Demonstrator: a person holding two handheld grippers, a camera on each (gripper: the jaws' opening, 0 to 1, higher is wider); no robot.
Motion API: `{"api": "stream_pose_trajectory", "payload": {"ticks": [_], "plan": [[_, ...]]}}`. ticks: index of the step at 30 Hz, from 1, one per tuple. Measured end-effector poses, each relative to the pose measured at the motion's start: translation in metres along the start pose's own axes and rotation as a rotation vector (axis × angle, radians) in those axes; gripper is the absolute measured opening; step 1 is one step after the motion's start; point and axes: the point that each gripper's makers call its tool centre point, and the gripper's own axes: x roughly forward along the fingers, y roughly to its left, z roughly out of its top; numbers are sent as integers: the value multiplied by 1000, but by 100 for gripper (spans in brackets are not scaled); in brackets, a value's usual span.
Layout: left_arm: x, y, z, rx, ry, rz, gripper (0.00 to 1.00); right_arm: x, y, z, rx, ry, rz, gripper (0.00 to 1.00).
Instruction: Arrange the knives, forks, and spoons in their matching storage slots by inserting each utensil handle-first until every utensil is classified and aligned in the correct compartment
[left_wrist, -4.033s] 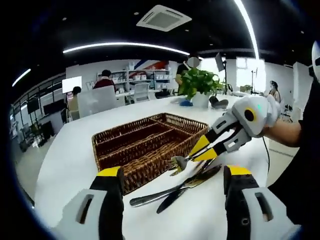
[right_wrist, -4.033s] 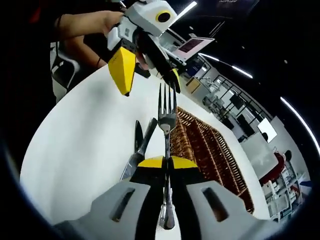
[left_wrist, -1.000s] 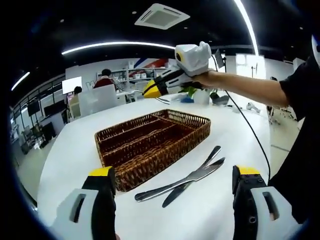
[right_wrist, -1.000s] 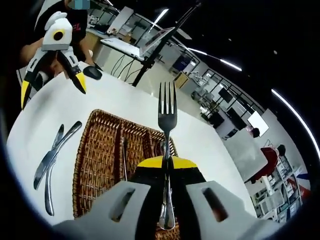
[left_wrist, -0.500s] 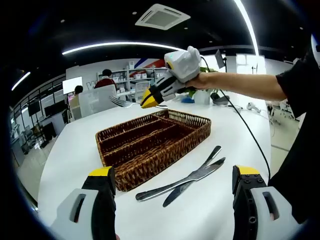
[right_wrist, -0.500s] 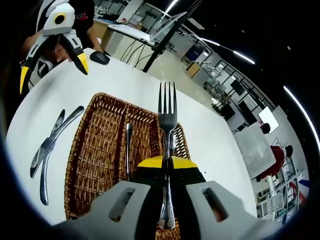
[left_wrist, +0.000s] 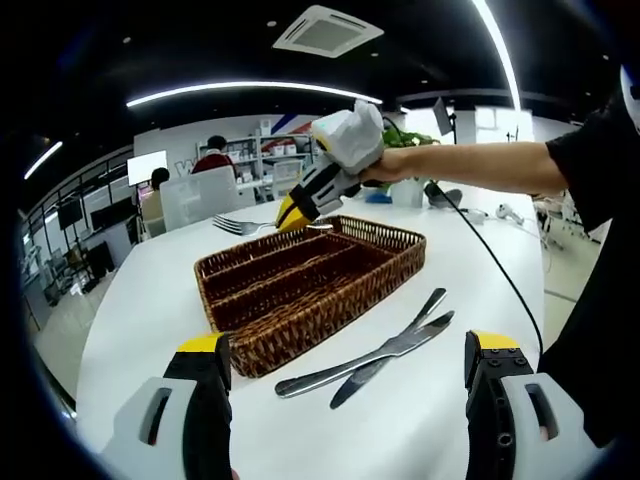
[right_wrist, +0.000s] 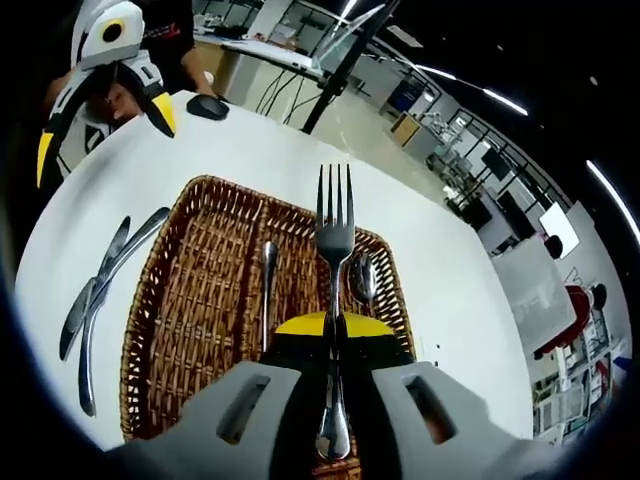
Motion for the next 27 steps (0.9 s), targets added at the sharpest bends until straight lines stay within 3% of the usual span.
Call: {"api": "stream_pose_trajectory", "payload": {"ticks": [27], "plan": [[0, -1, -3, 11, 23, 3, 99, 43, 23, -36, 41, 134, 140, 1]]}}
